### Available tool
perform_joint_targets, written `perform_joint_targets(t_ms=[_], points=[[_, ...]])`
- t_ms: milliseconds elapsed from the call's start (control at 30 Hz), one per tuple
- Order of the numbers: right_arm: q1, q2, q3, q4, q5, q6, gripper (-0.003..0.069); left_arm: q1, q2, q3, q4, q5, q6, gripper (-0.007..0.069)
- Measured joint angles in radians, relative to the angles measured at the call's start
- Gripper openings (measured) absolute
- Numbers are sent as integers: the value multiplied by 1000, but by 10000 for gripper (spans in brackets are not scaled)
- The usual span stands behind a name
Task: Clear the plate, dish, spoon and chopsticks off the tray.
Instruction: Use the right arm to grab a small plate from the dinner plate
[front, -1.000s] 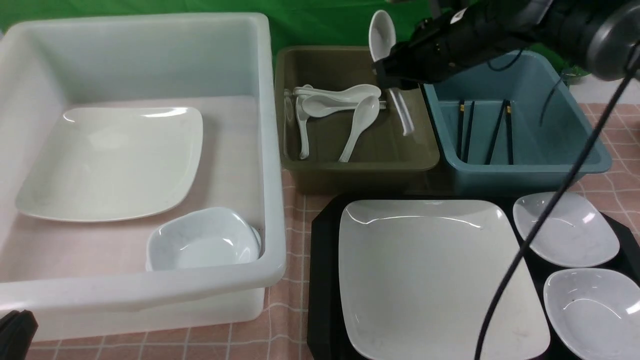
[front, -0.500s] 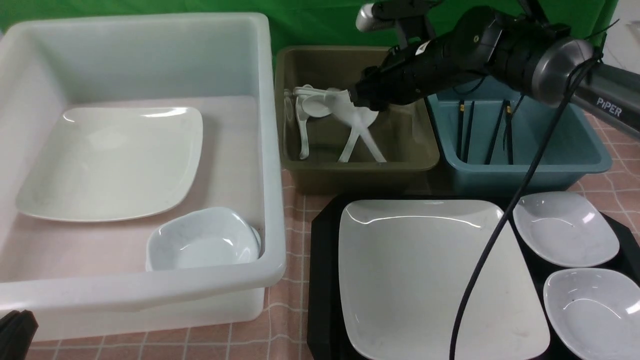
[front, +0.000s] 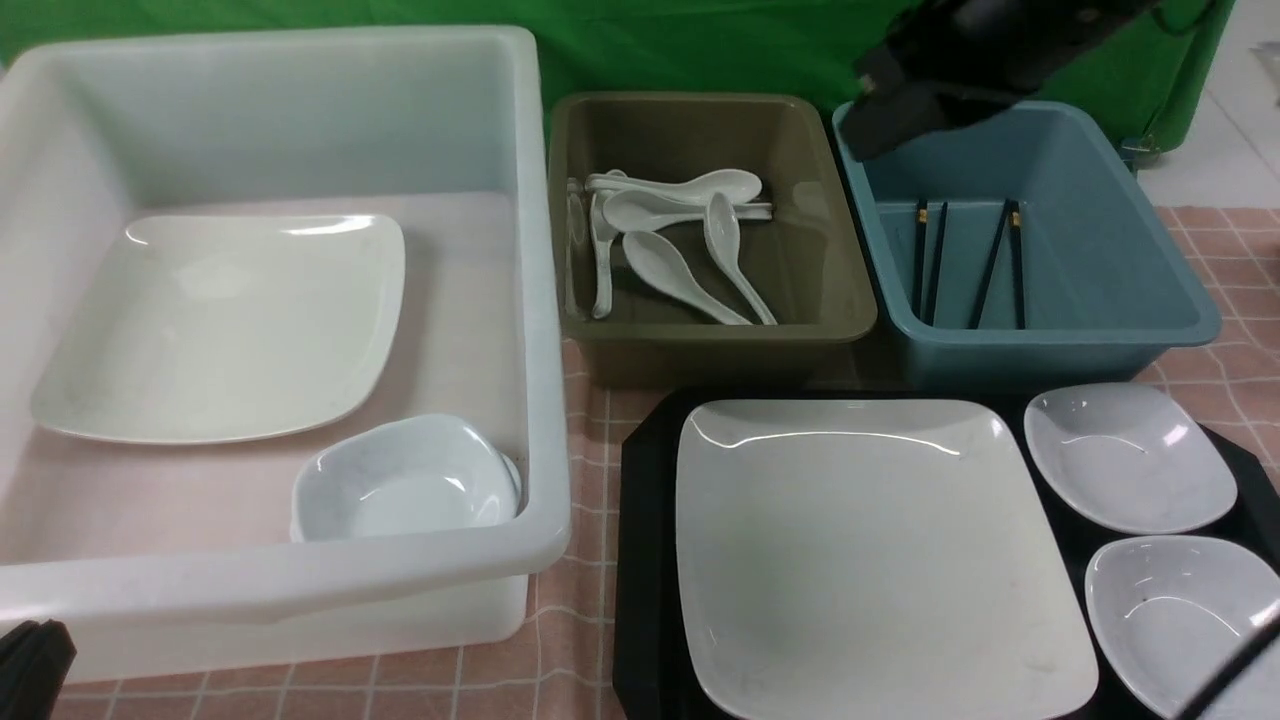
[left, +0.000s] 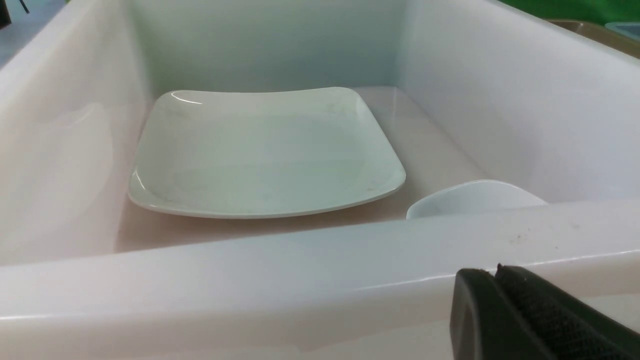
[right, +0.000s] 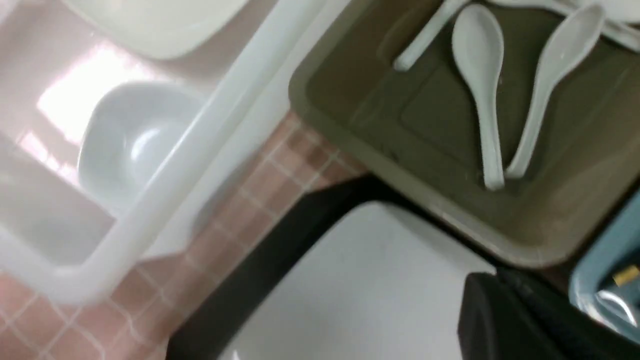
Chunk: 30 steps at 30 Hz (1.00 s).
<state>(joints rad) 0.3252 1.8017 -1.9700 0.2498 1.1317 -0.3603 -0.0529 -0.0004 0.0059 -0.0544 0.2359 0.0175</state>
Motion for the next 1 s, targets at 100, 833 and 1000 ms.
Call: perform_joint_targets(t_ms=[100,833,1000], points=[[-12,-67,22,-57,1,43,30,0,0,0,0,0,0,20],[-54,-1088,1090,-191,-75,197,37,0,0,0,3,0,0,20],[-54,-1360,1254,-191,-186,214,41,0,0,0,-9,0,-12,20]])
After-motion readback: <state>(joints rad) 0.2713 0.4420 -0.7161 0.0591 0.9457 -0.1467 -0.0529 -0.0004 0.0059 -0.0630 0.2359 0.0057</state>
